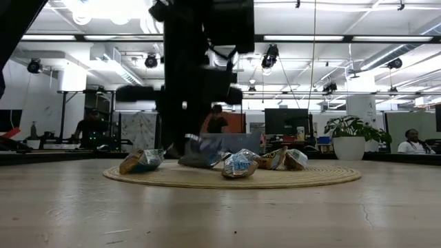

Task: Pick and place Granola Bars by type
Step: Put the blue granola bar into the top black bin

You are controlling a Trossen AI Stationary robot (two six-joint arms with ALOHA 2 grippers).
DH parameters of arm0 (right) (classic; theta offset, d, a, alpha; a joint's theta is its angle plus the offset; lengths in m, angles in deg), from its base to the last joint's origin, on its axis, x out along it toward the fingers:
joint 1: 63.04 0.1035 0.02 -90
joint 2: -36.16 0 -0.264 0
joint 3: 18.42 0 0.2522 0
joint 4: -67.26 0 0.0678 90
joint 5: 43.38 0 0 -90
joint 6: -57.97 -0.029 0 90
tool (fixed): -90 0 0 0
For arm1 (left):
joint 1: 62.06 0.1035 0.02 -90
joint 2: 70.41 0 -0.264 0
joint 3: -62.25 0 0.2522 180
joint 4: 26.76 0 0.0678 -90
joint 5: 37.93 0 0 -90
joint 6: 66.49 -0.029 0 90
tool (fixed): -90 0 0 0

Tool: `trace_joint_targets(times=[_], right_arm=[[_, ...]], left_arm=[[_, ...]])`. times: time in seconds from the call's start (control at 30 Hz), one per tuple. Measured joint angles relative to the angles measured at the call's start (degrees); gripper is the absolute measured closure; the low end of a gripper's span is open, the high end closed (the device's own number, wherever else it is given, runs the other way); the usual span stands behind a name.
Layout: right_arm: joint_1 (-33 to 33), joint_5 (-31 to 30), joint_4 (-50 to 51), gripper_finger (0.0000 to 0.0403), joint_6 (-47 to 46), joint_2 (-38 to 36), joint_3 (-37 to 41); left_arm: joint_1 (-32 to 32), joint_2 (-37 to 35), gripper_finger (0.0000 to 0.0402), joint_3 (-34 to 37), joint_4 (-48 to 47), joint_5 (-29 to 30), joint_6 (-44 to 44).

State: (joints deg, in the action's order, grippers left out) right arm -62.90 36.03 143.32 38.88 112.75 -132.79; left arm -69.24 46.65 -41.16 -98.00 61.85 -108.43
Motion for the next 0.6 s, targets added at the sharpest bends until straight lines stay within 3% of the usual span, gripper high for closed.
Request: trace_joint_targets(times=[0.37, 0.6], right_arm=[[-0.02, -0.1, -0.04, 0.0394, 0.62, 0.0, 0.02], [-0.02, -0.1, -0.07, 0.0394, 1.09, -0.02, 0.02]], left_arm=[[1.1, -2.35, 0.0367, -16.59, -11.08, -0.05, 0.67], [8.07, -5.51, 0.0367, -24.23, -12.79, 0.09, 4.56]])
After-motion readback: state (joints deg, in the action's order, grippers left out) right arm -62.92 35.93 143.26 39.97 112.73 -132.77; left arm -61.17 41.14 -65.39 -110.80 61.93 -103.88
